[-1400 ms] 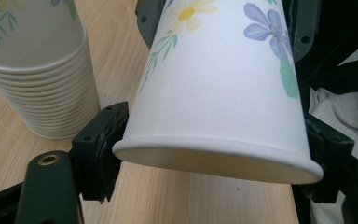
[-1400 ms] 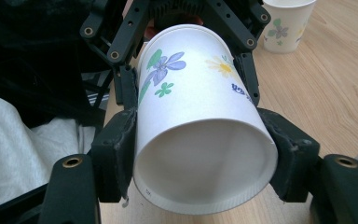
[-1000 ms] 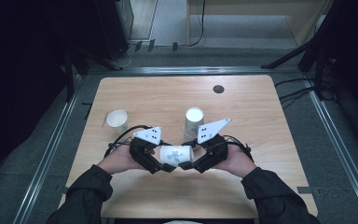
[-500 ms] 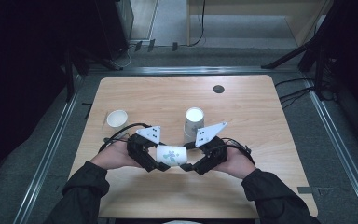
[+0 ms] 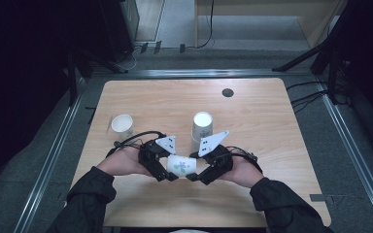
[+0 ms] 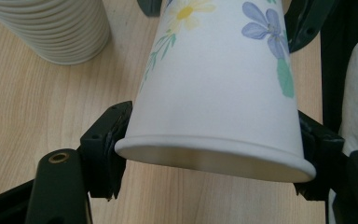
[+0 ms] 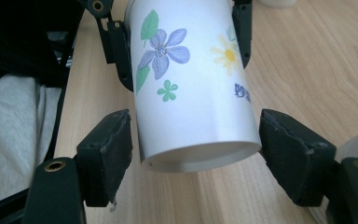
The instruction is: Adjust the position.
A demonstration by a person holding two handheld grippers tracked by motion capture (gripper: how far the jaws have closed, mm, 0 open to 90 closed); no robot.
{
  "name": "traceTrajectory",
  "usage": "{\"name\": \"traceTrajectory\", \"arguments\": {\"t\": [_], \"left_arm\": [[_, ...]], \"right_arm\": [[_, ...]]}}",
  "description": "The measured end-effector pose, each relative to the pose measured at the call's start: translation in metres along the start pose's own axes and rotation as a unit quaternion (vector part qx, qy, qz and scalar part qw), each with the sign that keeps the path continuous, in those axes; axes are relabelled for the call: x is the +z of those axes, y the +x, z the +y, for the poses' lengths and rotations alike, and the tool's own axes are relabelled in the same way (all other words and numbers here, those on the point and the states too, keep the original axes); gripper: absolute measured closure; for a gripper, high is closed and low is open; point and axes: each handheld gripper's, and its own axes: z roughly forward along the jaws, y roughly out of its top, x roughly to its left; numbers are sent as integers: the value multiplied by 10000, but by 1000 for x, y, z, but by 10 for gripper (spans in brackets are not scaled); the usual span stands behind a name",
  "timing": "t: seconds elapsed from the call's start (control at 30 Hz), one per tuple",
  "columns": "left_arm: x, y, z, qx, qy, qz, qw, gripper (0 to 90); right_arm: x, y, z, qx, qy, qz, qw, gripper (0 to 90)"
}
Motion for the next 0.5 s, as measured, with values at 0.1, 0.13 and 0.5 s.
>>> {"name": "traceTrajectory", "arguments": {"t": [0.1,0.13,0.5], "left_arm": [[2,-2,1,26,32,-16,10000,259],[3,-2,2,43,40,-22,10000,259],[2,-5,2,174,-198,5,9997,221]], "right_arm": [[3,1,0,-32,54,28,10000,278],[4,2,1,-21,77,53,10000,285],[8,5,2,-230,212,50,9995,343]]}}
